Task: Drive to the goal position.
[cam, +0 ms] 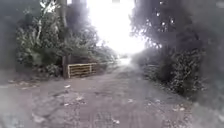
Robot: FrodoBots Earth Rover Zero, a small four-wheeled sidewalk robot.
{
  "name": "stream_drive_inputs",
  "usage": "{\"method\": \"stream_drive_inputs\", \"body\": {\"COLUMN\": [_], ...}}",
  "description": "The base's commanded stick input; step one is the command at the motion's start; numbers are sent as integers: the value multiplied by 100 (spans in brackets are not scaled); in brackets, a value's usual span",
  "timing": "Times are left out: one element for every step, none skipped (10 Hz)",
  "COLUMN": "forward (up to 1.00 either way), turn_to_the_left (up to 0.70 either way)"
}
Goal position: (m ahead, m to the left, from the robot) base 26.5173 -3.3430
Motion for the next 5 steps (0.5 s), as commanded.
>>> {"method": "stream_drive_inputs", "body": {"forward": [70,70,70,70,70], "turn_to_the_left": [-35,-35,-35,-35,-29]}}
